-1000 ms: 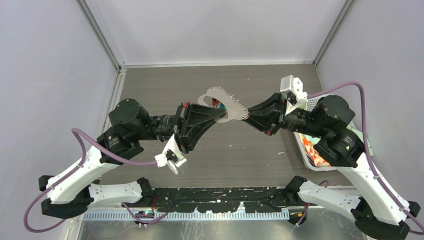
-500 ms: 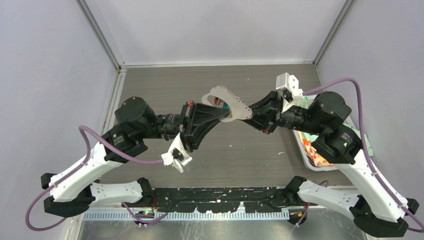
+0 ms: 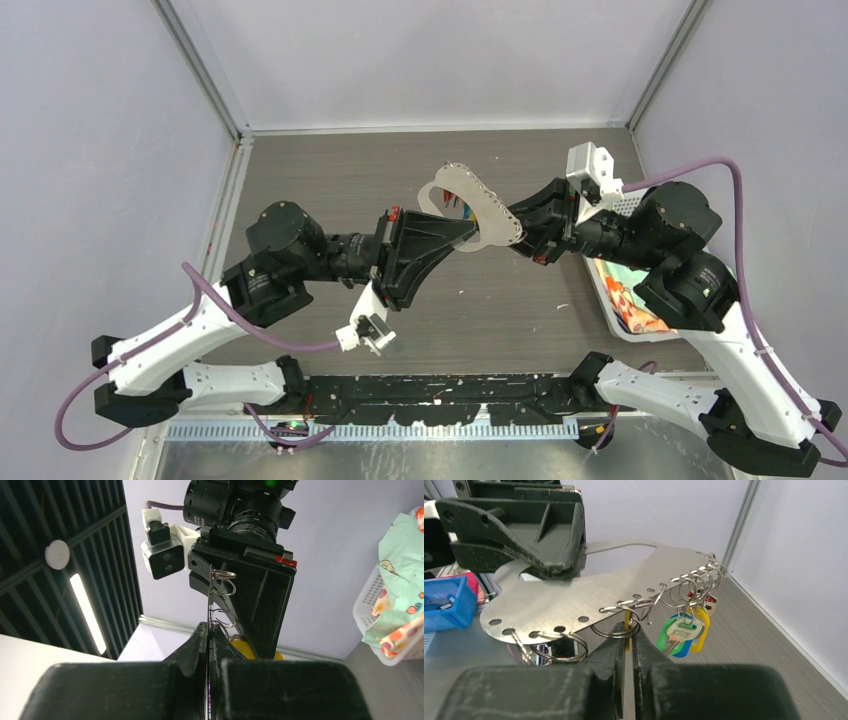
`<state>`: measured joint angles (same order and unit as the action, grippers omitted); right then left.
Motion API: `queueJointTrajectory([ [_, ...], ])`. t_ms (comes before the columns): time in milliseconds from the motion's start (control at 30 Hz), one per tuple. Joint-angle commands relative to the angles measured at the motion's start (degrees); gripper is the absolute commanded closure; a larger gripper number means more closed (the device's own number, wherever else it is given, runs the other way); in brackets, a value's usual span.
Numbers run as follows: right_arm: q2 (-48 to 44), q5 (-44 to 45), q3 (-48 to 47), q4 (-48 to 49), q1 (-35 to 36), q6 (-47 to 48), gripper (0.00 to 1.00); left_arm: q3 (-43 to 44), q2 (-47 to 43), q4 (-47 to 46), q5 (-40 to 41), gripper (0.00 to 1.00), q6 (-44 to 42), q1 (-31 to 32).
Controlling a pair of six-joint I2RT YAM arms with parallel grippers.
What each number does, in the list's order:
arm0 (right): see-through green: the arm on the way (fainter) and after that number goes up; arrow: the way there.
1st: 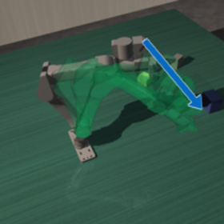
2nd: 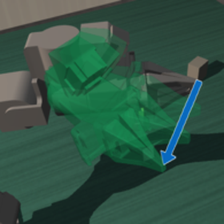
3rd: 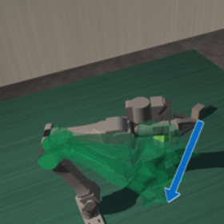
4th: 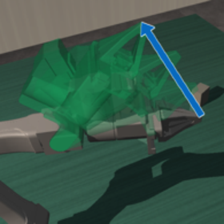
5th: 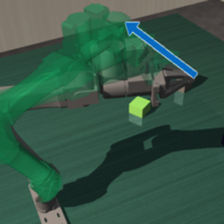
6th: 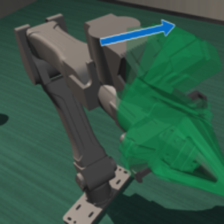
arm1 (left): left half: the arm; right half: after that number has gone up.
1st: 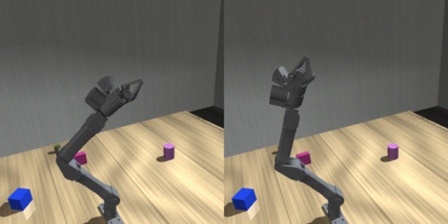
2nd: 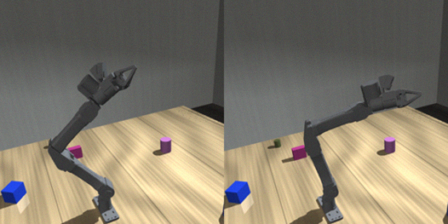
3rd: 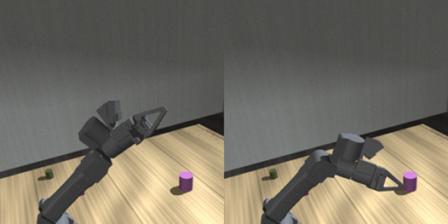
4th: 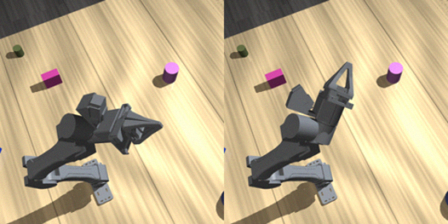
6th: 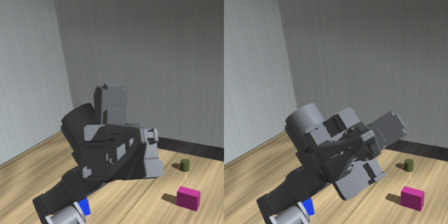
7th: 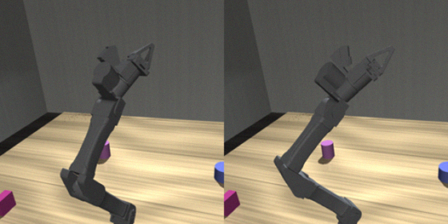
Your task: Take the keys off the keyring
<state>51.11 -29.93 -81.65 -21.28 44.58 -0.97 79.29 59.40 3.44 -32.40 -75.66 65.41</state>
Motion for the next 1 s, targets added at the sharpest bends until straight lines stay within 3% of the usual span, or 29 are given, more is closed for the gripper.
queueJointTrajectory([
  [0,0.0,0.2,-2.0,2.1,0.5,0.6,0.91,-2.1,-0.8,-12.8,-0.6,1.00,-4.3,1.2],
  [167,-0.3,-0.8,-1.4,4.5,0.4,-0.4,0.86,-3.9,-1.4,-16.3,-0.4,1.00,-5.3,2.4],
  [433,-1.2,-1.5,-0.4,6.8,0.5,-1.3,0.68,-5.4,-1.9,-22.2,-0.3,1.00,-3.7,3.5],
  [967,-5.7,-3.5,3.7,7.6,0.4,-0.9,0.49,-6.1,-2.6,-28.7,-0.9,1.00,1.5,4.3],
])
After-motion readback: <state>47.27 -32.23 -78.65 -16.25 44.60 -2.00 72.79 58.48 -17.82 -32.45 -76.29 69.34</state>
